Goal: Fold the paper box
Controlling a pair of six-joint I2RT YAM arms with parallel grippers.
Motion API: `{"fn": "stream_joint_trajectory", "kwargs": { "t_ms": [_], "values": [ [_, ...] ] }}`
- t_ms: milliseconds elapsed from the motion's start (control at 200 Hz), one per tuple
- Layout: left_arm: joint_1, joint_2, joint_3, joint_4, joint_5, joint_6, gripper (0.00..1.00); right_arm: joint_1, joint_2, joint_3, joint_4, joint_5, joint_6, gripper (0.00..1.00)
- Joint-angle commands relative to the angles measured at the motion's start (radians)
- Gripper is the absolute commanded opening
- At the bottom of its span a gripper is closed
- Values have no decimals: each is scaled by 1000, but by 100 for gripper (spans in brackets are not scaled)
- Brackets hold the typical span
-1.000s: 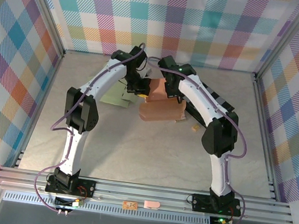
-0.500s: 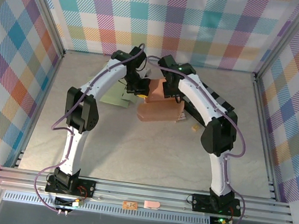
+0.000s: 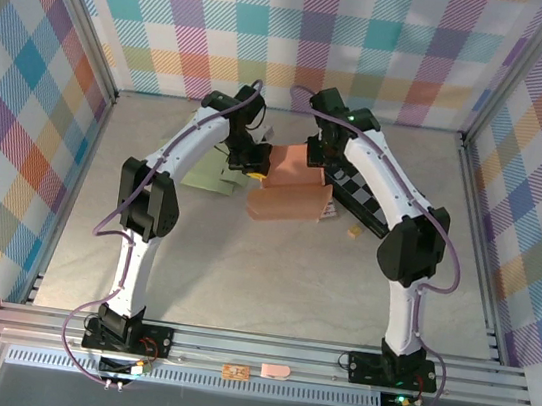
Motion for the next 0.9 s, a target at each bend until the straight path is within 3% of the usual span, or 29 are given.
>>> {"fn": "stream_joint_trajectory", "kwargs": {
  "t_ms": [0,195,400,720,895],
  "values": [
    [-1,-6,26,-26,30,1,0,15,33,30,-4,39,-24,43],
    [-3,-5,25,-21,30,-4,0,55,97,83,-51,156,-19,30],
    [-6,-24,-26,8,13,-20,0,74,108,84,-93,201,9,0],
    [-49,-183,-449,289,-62,-134,4,145,-21,-221,44,173,86,0],
    [-52,-233,-660,493,-76,-211,7,167,-16,-282,71,170,105,0]
  ]
}}
